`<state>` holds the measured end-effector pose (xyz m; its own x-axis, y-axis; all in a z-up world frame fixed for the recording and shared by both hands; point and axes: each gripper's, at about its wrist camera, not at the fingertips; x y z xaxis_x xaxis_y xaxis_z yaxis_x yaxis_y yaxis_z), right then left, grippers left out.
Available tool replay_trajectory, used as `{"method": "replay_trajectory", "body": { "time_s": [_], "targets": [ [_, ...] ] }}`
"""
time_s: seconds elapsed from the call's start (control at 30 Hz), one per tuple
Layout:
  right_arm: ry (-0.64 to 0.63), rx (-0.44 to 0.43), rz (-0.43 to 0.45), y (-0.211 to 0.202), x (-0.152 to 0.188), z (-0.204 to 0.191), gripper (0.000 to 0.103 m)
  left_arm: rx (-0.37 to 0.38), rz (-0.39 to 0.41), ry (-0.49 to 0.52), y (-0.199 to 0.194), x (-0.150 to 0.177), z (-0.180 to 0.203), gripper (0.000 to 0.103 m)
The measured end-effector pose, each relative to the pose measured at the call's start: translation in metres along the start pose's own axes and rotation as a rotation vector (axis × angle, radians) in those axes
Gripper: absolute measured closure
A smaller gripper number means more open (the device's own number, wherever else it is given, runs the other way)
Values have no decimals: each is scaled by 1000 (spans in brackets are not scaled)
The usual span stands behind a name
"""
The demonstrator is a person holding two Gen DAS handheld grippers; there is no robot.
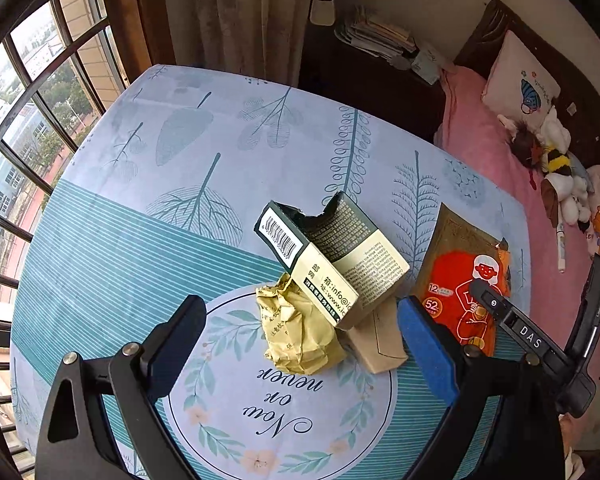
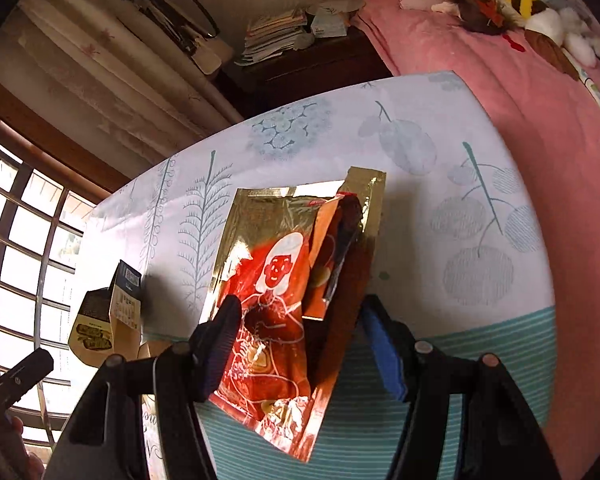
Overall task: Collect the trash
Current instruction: 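Grasp the green box with the left tool while the right tool grasps the orange packet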
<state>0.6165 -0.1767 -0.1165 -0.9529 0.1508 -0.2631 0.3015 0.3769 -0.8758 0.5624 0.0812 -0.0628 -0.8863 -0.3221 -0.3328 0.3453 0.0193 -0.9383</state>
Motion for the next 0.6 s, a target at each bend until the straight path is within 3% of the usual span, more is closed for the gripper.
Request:
{"method": "replay_trajectory", "body": {
  "time_s": [0.13, 0.27, 0.37, 0.43, 0.5, 0.6],
  "targets": [
    [-90, 24, -2, 5, 5, -14, 40, -15, -67, -57, 28, -1, -7, 9],
    [-99, -2, -25, 7, 5, -17, 40, 3, -104, -108, 46, -3, -14, 15],
    [-90, -35, -50, 10, 4, -22, 41, 40, -105, -112, 54, -6, -14, 38],
    [-87, -59, -69, 12, 4, -26, 41, 42, -85, -100, 53, -7, -10, 45],
    [-74, -98, -100, 14, 5, -28, 44, 37, -83, -64, 53, -8, -4, 64],
    [-68, -139, -141, 18, 8, -33, 51, 15, -78, -14, 51, -7, 8, 71]
  ]
}}
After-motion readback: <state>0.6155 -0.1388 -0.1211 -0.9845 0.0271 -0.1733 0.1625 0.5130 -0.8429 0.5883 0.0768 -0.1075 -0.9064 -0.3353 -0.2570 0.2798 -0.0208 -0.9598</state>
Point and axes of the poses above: each gripper's, at about its wrist camera, not at the fingertips, and y roughly the way its jaws point, z to its right, x to its underside, and after that the axes turned 12 degrees about y, right-handed
